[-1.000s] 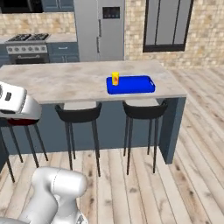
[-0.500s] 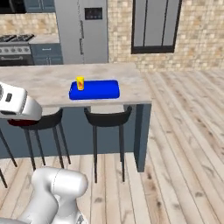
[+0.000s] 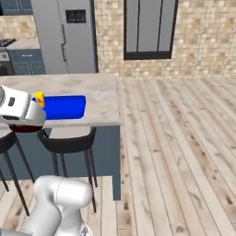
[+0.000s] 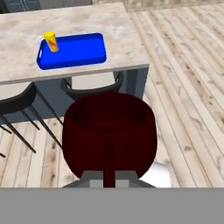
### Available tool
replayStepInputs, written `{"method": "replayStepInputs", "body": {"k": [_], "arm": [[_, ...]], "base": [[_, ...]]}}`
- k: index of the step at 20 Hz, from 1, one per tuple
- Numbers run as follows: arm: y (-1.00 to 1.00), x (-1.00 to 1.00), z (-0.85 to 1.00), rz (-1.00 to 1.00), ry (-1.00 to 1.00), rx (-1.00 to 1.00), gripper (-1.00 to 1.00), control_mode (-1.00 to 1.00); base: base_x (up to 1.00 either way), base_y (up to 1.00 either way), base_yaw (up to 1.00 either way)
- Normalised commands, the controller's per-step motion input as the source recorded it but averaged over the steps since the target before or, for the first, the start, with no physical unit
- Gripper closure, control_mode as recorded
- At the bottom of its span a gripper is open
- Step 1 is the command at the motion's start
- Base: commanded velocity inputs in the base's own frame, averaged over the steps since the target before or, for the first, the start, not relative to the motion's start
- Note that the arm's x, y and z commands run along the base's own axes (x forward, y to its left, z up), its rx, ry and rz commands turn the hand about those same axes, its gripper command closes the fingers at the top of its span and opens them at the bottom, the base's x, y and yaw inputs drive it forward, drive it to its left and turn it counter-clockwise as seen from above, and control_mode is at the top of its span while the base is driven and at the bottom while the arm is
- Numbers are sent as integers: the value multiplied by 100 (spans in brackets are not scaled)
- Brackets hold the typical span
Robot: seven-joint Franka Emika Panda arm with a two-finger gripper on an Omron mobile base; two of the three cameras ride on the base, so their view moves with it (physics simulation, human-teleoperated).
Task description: There is a tray on the dining counter. Grab the cup, mug, and pitcher and place them on the tray. The pitcher may be placed next to the tray if it cannot fit the tray.
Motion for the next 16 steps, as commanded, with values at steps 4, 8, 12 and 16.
{"method": "replayStepInputs", "body": {"k": [4,8,12,16], "arm": [[0,0,0,0,0,0,100,100],[0,0,0,0,0,0,100,100],[0,0,0,0,0,0,100,100],[0,0,0,0,0,0,100,100]], "base": [[66,-8,0],[77,0,10],[82,0,16],[63,0,13]]}}
